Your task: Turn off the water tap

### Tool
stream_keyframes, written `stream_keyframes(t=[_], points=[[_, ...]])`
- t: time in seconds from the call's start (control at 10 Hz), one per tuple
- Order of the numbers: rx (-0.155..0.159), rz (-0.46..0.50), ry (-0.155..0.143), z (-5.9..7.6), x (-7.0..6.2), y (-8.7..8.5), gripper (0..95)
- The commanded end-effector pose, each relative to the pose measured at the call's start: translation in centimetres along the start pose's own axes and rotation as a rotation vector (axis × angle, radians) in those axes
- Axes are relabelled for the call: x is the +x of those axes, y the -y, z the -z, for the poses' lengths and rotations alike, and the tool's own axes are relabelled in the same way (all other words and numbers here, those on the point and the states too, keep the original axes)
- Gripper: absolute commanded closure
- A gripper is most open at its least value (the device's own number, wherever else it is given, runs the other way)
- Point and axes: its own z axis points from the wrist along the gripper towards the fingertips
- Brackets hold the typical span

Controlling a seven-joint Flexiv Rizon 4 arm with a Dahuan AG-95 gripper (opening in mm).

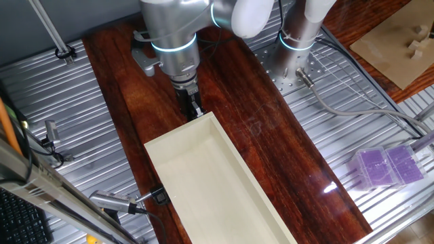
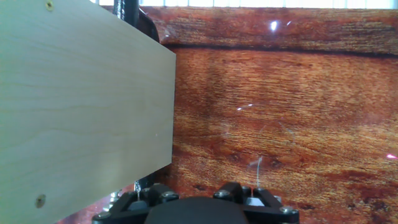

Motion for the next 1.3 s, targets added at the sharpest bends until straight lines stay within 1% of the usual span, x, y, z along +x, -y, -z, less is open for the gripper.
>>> stream_keyframes(t=[0.1, 0.3, 0.5, 0.8, 1.3], points=[[0.001, 0.007, -0.003, 0.1, 0.2, 0.4, 38.0], [0.001, 0.014, -0.004, 0.1, 0.5, 0.8, 38.0], [0.002, 0.019, -0.002, -0.2, 1.2, 1.1, 38.0], [0.003, 0.016, 0.0, -0.5, 1.9, 1.2, 38.0], [0.0, 0.036, -0.001, -0.3, 2.6, 2.0, 38.0]])
